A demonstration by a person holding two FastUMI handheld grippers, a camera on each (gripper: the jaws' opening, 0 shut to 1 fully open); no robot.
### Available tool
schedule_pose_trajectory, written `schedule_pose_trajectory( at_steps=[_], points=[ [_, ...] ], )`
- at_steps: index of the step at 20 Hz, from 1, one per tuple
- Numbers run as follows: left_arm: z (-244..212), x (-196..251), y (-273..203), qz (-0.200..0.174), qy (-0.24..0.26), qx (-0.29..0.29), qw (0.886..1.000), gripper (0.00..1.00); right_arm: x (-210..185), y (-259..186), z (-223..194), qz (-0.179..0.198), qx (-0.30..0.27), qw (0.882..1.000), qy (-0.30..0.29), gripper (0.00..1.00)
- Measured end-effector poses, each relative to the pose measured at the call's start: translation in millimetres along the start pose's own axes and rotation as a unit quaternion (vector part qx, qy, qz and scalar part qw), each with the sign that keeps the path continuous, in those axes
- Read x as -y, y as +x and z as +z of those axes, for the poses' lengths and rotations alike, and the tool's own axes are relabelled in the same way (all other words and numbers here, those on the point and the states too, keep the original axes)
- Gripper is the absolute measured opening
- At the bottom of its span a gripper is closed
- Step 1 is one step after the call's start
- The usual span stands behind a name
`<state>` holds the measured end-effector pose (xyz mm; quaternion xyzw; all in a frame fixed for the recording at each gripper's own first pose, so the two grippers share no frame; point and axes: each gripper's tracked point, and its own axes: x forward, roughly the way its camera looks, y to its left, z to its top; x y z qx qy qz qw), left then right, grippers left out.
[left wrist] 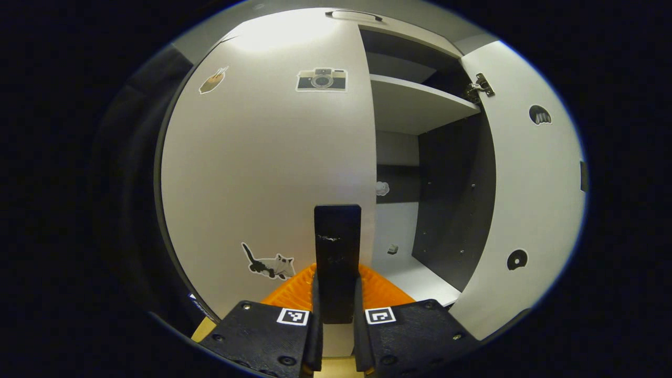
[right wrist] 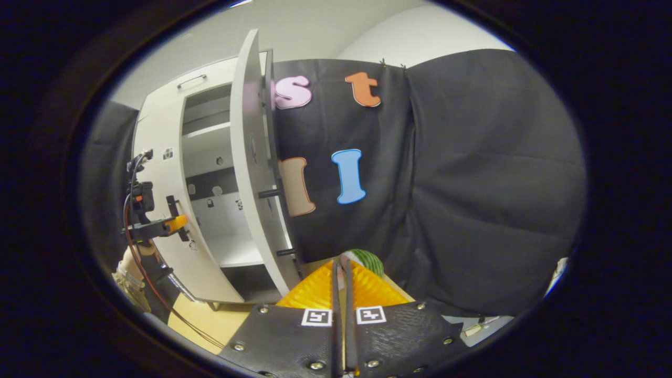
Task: Open the right door of the double-door shoe cabinet with the right hand, and open the left door with the left hand.
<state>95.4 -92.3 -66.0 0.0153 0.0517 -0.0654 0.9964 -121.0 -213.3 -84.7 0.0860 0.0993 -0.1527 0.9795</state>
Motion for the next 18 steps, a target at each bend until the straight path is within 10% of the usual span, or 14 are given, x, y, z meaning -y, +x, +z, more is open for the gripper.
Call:
schedule_pose_trajectory(
  at_steps=[18],
  points=[
    [-4.6, -21.5, -85.9, -0.031, -0.008, 0.002, 0.999, 0.22, -74.2, -7.2, -13.0, 0.107, -0.023, 0.993, -0.038, 0.03]
  ],
)
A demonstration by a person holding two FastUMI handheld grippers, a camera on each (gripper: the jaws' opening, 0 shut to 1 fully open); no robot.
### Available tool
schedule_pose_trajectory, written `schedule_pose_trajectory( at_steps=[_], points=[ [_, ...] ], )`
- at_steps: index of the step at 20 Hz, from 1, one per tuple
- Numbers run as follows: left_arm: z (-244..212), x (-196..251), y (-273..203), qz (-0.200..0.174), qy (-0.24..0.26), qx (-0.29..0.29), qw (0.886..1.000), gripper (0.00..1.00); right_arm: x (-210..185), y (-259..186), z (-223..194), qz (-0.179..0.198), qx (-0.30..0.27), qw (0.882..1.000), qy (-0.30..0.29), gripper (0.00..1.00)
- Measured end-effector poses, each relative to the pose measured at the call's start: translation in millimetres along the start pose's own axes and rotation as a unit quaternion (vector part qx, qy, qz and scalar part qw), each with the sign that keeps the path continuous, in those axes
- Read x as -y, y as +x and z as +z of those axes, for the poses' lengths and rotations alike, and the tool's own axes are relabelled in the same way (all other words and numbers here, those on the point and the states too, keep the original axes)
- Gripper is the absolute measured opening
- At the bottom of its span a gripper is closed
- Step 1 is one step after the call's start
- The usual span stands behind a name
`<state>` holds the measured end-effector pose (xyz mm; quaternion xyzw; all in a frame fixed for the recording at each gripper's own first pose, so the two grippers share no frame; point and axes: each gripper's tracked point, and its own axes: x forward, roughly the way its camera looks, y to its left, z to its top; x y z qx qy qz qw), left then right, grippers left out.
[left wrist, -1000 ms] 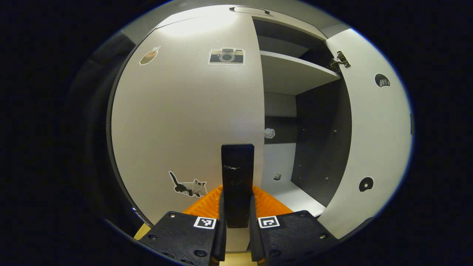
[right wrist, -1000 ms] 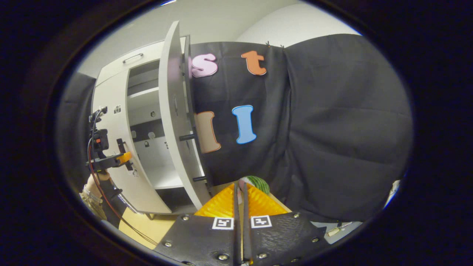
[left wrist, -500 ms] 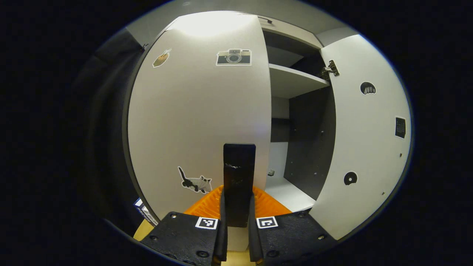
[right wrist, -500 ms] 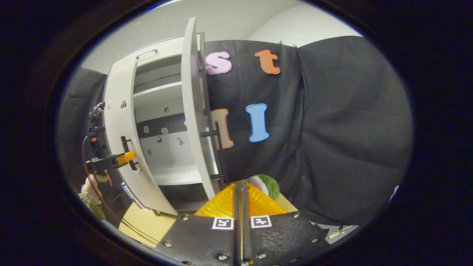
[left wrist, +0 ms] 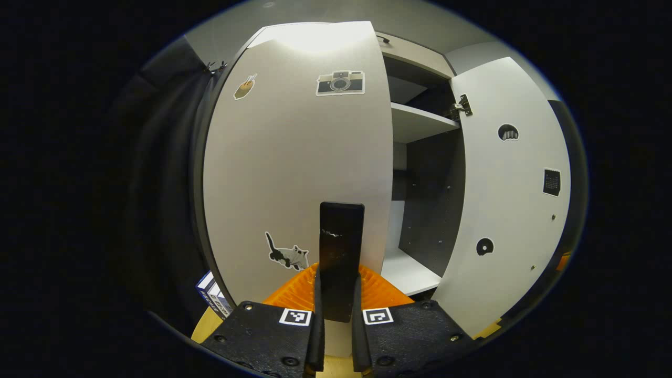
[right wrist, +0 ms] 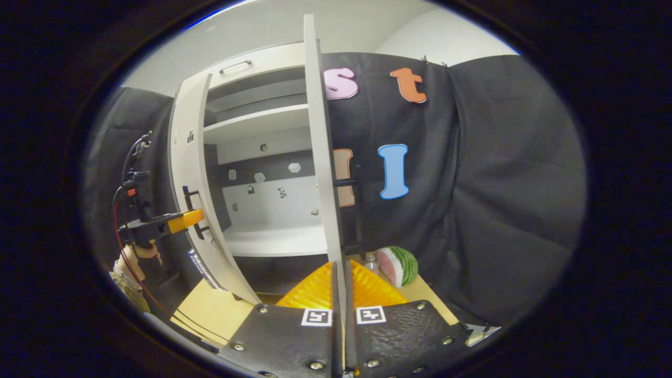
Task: Open the right door of the double-door shoe cabinet with the right hand, and open the left door with the left hand.
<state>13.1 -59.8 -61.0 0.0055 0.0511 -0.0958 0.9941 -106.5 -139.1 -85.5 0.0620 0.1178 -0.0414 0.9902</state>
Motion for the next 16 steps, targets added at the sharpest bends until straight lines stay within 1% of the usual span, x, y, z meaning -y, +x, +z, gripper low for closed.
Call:
schedule_pose_trajectory(
  at_steps=[3, 7, 8, 10, 11, 12, 16],
  points=[
    [-0.2, -6.5, -15.0, -0.002, -0.001, -0.001, 1.000, 0.22, -22.7, 18.5, 0.6, 0.021, -0.003, 1.000, -0.002, 0.03],
    [-0.5, -15.8, -32.9, -0.004, -0.004, -0.003, 1.000, 0.21, -47.3, 31.7, -1.4, 0.047, -0.007, 0.999, -0.011, 0.03],
    [-0.5, -18.6, -36.6, -0.003, -0.005, -0.004, 1.000, 0.22, -52.9, 34.3, -2.8, 0.053, -0.008, 0.998, -0.014, 0.00],
    [-0.4, -23.9, -44.3, -0.003, -0.007, -0.005, 1.000, 0.22, -62.0, 39.3, -5.9, 0.063, -0.012, 0.998, -0.017, 0.00],
    [-0.5, -26.2, -49.0, -0.003, -0.009, -0.006, 1.000, 0.21, -65.3, 42.3, -6.7, 0.067, -0.014, 0.997, -0.019, 0.03],
    [0.5, -29.3, -53.2, -0.001, -0.009, -0.006, 1.000, 0.22, -69.2, 45.3, -7.4, 0.071, -0.016, 0.997, -0.019, 0.03],
    [-0.4, -43.2, -68.0, 0.010, -0.015, -0.007, 1.000, 0.21, -80.6, 56.8, -4.4, 0.085, -0.013, 0.996, -0.019, 0.03]
  ],
)
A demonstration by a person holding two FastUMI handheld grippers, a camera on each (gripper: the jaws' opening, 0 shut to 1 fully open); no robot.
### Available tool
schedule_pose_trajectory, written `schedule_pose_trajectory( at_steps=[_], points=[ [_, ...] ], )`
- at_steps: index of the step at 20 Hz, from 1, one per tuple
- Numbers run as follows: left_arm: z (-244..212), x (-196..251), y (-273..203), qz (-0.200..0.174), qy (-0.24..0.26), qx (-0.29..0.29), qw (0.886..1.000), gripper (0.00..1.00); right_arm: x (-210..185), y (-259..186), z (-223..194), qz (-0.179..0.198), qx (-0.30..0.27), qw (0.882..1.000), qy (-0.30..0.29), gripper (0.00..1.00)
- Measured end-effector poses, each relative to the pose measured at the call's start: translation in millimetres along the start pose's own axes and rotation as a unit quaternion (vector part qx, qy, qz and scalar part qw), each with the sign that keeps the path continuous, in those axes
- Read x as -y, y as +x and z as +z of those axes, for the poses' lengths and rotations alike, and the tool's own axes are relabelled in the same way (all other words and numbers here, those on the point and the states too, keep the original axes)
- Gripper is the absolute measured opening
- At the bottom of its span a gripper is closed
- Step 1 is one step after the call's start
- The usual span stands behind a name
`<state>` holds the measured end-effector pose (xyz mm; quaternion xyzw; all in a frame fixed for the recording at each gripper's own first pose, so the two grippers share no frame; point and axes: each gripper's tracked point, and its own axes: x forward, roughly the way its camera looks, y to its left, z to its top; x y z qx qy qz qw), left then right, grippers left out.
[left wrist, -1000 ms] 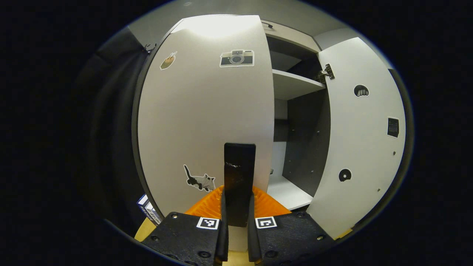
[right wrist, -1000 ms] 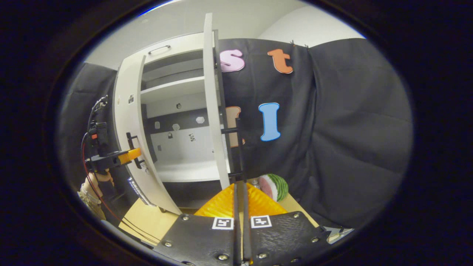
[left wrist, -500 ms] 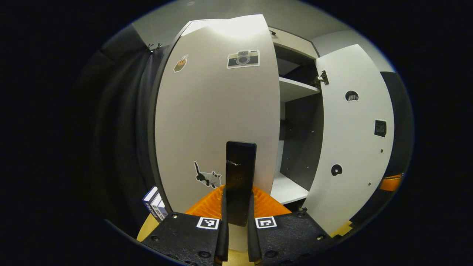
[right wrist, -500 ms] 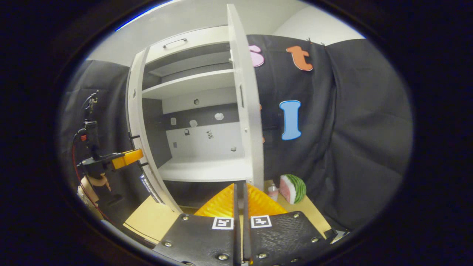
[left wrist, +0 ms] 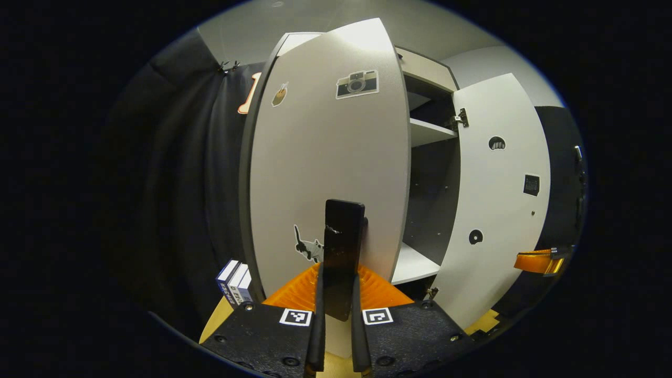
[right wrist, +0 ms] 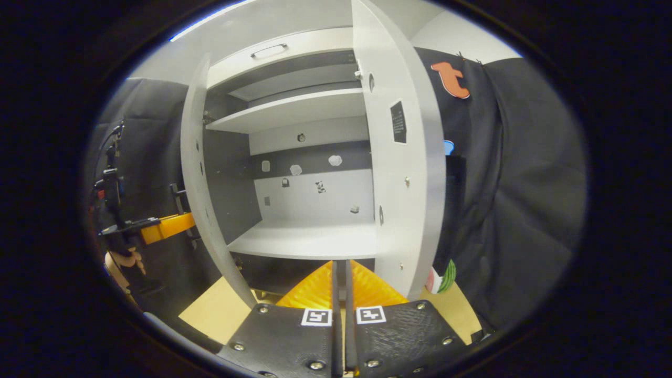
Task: Open the right door of the double-door shoe cabinet with the right hand, and open the left door with the left hand.
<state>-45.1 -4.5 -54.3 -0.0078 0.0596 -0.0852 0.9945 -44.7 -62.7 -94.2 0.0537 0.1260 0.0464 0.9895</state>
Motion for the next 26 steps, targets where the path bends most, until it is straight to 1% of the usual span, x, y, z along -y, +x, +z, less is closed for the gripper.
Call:
schedule_pose_trajectory(
  at_steps=[1, 2, 3, 6, 7, 8, 10, 12, 15, 17, 20, 21, 22, 26],
  points=[
    [0.0, -3.7, -3.5, 0.004, -0.002, -0.001, 1.000, 0.21, -1.7, 2.4, 2.5, 0.003, 0.001, 1.000, 0.000, 0.03],
    [-0.1, -7.8, -6.9, 0.008, -0.002, -0.001, 1.000, 0.21, -1.0, 4.9, 4.9, 0.001, 0.006, 1.000, -0.001, 0.03],
    [0.7, -11.5, -11.0, 0.014, -0.003, -0.001, 1.000, 0.18, 1.3, 6.3, 8.2, -0.003, 0.012, 1.000, -0.001, 0.03],
    [1.4, -25.4, -21.0, 0.033, -0.002, 0.000, 0.999, 0.18, 8.3, 9.2, 11.9, -0.012, 0.021, 1.000, 0.007, 0.03],
    [1.2, -31.0, -25.2, 0.042, -0.002, -0.001, 0.999, 0.16, 11.6, 9.8, 11.3, -0.013, 0.021, 1.000, 0.011, 0.00],
    [1.7, -36.9, -29.0, 0.049, 0.001, -0.002, 0.999, 0.16, 14.5, 10.0, 9.7, -0.015, 0.020, 1.000, 0.013, 0.03],
    [2.2, -51.0, -36.5, 0.068, 0.011, -0.004, 0.998, 0.14, 19.0, 9.5, 4.9, -0.020, 0.016, 1.000, 0.017, 0.03],
    [1.7, -64.6, -43.4, 0.082, 0.024, -0.009, 0.996, 0.10, 20.5, 10.4, 1.3, -0.022, 0.011, 0.999, 0.021, 0.03],
    [4.6, -86.9, -51.3, 0.114, 0.019, -0.010, 0.993, 0.03, 17.5, 10.6, 0.1, -0.019, 0.008, 0.999, 0.026, 0.02],
    [4.7, -101.1, -55.6, 0.131, 0.018, -0.012, 0.991, 0.00, 17.0, 9.5, -0.1, -0.020, 0.007, 1.000, 0.021, 0.03],
    [6.3, -116.0, -57.9, 0.141, 0.012, -0.012, 0.990, 0.00, 16.5, 6.7, -1.9, -0.023, 0.006, 1.000, 0.020, 0.03],
    [5.9, -118.1, -58.5, 0.141, 0.010, -0.014, 0.990, 0.03, 16.7, 6.2, -3.0, -0.024, 0.006, 0.999, 0.022, 0.03],
    [6.1, -119.4, -58.5, 0.140, 0.008, -0.013, 0.990, 0.01, 16.8, 5.3, -4.4, -0.026, 0.004, 0.999, 0.025, 0.03],
    [6.9, -122.0, -60.4, 0.135, 0.012, -0.015, 0.991, 0.01, 20.6, 1.6, -6.3, -0.034, 0.003, 0.999, 0.033, 0.03]
  ],
)
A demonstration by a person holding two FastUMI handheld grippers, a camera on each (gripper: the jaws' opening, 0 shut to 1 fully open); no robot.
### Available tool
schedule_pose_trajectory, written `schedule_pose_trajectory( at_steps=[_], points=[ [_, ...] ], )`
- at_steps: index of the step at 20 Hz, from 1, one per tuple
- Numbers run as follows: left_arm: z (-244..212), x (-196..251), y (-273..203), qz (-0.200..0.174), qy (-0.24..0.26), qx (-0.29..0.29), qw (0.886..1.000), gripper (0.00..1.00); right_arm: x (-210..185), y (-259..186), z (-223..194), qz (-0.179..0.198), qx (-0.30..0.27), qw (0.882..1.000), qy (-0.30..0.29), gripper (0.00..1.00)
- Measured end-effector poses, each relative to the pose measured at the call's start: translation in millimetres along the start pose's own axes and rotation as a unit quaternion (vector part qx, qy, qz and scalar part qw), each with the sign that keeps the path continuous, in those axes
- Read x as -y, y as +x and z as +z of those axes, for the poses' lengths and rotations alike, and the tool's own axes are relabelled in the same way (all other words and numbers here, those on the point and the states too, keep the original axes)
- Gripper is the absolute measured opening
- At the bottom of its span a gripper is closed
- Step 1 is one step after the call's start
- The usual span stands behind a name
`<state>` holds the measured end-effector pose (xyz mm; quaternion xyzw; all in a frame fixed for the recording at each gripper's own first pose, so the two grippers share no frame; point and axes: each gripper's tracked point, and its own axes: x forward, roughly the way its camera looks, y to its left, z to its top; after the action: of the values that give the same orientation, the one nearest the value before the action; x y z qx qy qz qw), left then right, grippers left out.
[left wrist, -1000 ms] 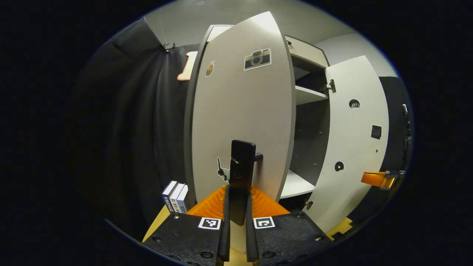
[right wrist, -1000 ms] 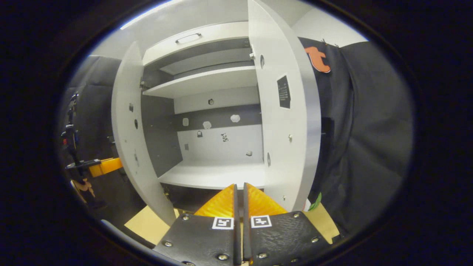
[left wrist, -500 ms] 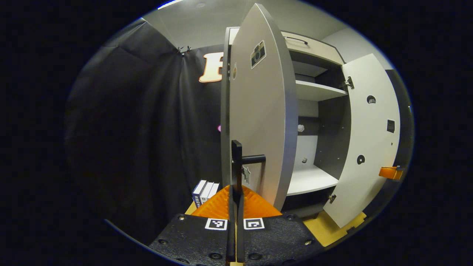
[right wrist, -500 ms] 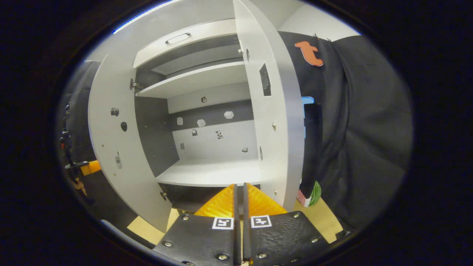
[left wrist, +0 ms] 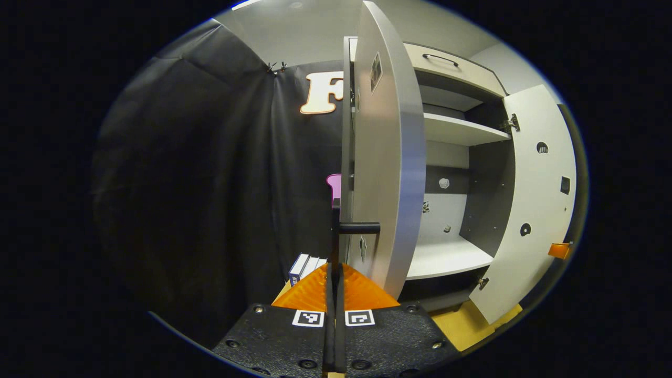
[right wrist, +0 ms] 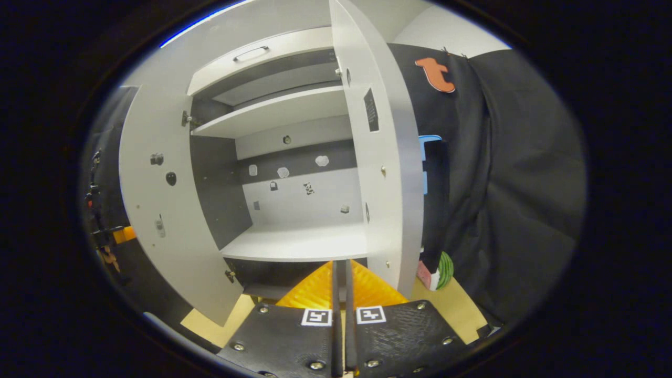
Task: Open the right door of the double-door shoe cabinet with the right hand, and open the left door with the left hand.
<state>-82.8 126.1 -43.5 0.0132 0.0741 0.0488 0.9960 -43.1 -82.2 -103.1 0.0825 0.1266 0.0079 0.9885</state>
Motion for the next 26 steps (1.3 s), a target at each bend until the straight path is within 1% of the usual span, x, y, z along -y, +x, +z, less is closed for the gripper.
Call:
schedule_pose_trajectory(
  at_steps=[11, 19, 22, 23, 25, 26],
  points=[
    [-0.6, -14.3, 3.5, -0.023, -0.003, -0.003, 1.000, 0.01, 21.7, -10.4, -0.3, -0.031, 0.003, 0.999, 0.017, 0.03],
    [-2.3, -23.8, 5.3, -0.049, -0.003, 0.001, 0.999, 0.01, 21.1, -11.7, 0.8, -0.026, 0.004, 0.999, 0.022, 0.03],
    [-4.7, -26.6, 7.4, -0.058, -0.022, -0.003, 0.998, 0.02, 20.3, -11.0, 1.7, -0.020, 0.003, 0.999, 0.029, 0.02],
    [-4.1, -26.7, 7.4, -0.060, -0.030, -0.002, 0.998, 0.05, 20.2, -11.3, 1.7, -0.019, 0.003, 0.999, 0.030, 0.02],
    [-5.9, -26.5, 7.5, -0.063, -0.038, -0.006, 0.997, 0.07, 20.3, -11.7, 1.8, -0.015, 0.003, 0.999, 0.032, 0.03],
    [-6.0, -27.0, 7.2, -0.064, -0.038, -0.007, 0.997, 0.06, 19.6, -11.8, 1.7, -0.014, 0.003, 0.999, 0.033, 0.02]
  ],
)
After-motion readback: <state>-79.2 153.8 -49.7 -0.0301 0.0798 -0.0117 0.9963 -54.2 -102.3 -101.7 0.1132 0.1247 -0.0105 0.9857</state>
